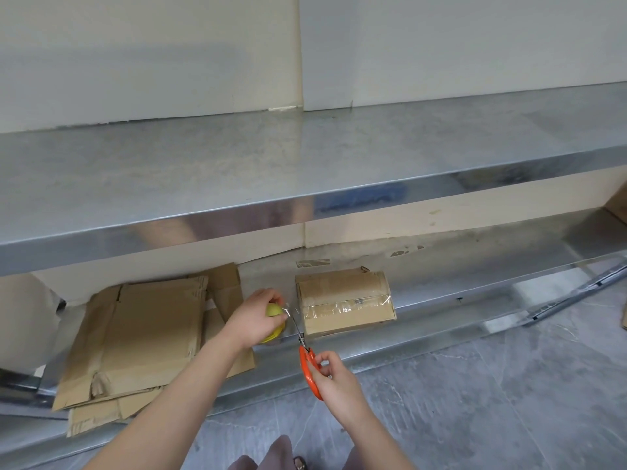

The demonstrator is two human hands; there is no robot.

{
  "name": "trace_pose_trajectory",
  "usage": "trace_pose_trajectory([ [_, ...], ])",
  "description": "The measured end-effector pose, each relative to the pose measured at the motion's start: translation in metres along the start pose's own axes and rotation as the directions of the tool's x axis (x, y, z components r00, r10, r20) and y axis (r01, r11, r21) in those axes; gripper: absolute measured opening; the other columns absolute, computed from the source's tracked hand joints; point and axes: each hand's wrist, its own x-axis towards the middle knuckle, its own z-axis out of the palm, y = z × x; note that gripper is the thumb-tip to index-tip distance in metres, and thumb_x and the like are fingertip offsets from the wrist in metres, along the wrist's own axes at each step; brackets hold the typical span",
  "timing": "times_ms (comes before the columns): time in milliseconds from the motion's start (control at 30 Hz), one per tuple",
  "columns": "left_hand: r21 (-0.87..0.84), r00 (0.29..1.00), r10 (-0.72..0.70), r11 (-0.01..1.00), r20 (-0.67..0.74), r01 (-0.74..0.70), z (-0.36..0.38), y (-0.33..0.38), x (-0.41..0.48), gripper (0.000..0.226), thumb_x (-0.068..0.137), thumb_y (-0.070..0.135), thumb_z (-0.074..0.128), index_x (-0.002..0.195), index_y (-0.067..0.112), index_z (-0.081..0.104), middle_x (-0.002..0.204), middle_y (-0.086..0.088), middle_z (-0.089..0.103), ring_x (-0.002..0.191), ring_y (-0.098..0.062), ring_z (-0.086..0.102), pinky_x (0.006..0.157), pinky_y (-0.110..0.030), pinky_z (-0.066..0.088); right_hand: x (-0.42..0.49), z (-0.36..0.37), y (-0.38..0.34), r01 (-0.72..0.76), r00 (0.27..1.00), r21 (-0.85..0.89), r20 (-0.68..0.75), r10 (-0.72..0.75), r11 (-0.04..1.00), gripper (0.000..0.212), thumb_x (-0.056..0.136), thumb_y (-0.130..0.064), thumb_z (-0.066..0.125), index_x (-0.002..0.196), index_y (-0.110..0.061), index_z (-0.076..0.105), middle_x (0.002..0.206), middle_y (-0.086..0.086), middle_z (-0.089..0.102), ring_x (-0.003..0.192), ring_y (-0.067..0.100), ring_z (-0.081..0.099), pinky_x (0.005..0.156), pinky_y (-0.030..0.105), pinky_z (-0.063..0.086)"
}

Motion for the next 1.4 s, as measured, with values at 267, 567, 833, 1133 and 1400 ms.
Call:
trace_pose_trajectory([
  [267, 0.008, 1.0, -0.003, 1.0, 0.002, 0.003, 0.003, -0.002, 0.004, 0.021, 0.084, 0.031, 0.066, 0.099, 0.026, 0.052, 0.102, 0.001, 0.054, 0.092, -0.016, 0.051, 0.074, -0.027, 0.037, 0.005, -0.006, 0.0, 0.004, 1.0, -0.005, -0.023, -0.004, 1.0, 0.011, 0.096, -0.042, 0.054, 0.09, -0.033, 0.052, 0.076, -0.011, 0.059, 0.061, 0.001, 0.055, 0.05, 0.011, 0.039],
  [567, -0.004, 1.0, -0.023, 1.0, 0.014, 0.023, 0.004, -0.005, 0.007, 0.02, 0.085, 0.034, 0.065, 0.096, 0.032, 0.049, 0.1, 0.005, 0.051, 0.088, -0.014, 0.051, 0.068, -0.025, 0.037, 0.008, -0.012, 0.004, 0.04, 0.998, -0.072, -0.038, -0.043, 0.997, 0.01, 0.095, -0.039, 0.057, 0.087, -0.036, 0.052, 0.072, -0.01, 0.057, 0.06, 0.002, 0.054, 0.048, 0.011, 0.037],
  [833, 0.03, 1.0, -0.026, 0.999, -0.017, 0.026, 0.002, -0.004, 0.009, 0.022, 0.084, 0.031, 0.065, 0.099, 0.027, 0.05, 0.102, 0.005, 0.05, 0.09, -0.017, 0.051, 0.075, -0.029, 0.042, 0.01, -0.02, 0.003, 0.094, 0.989, -0.231, -0.091, -0.118, 0.968, 0.048, 0.064, -0.075, 0.06, 0.095, -0.041, 0.049, 0.08, -0.024, 0.068, 0.076, -0.003, 0.064, 0.066, 0.022, 0.051],
  [1133, 0.001, 0.999, -0.031, 1.0, -0.031, 0.031, 0.006, 0.001, 0.007, 0.021, 0.086, 0.03, 0.066, 0.101, 0.021, 0.054, 0.103, 0.001, 0.052, 0.092, -0.019, 0.051, 0.078, -0.03, 0.042, -0.002, -0.039, 0.014, 0.16, 0.979, -0.235, -0.09, -0.185, 0.959, 0.034, 0.075, -0.062, 0.064, 0.103, -0.05, 0.048, 0.1, -0.023, 0.066, 0.089, -0.004, 0.063, 0.074, 0.023, 0.054],
  [1400, -0.056, 0.996, -0.052, 0.997, -0.073, 0.048, 0.011, 0.003, 0.0, 0.021, 0.083, 0.027, 0.069, 0.097, 0.02, 0.055, 0.099, -0.002, 0.055, 0.09, -0.02, 0.053, 0.079, -0.032, 0.043, -0.018, -0.102, 0.019, 0.292, 0.868, -0.269, -0.329, -0.373, 0.918, 0.04, 0.08, -0.065, 0.06, 0.117, -0.054, 0.051, 0.112, -0.031, 0.058, 0.099, -0.009, 0.06, 0.079, 0.021, 0.054],
])
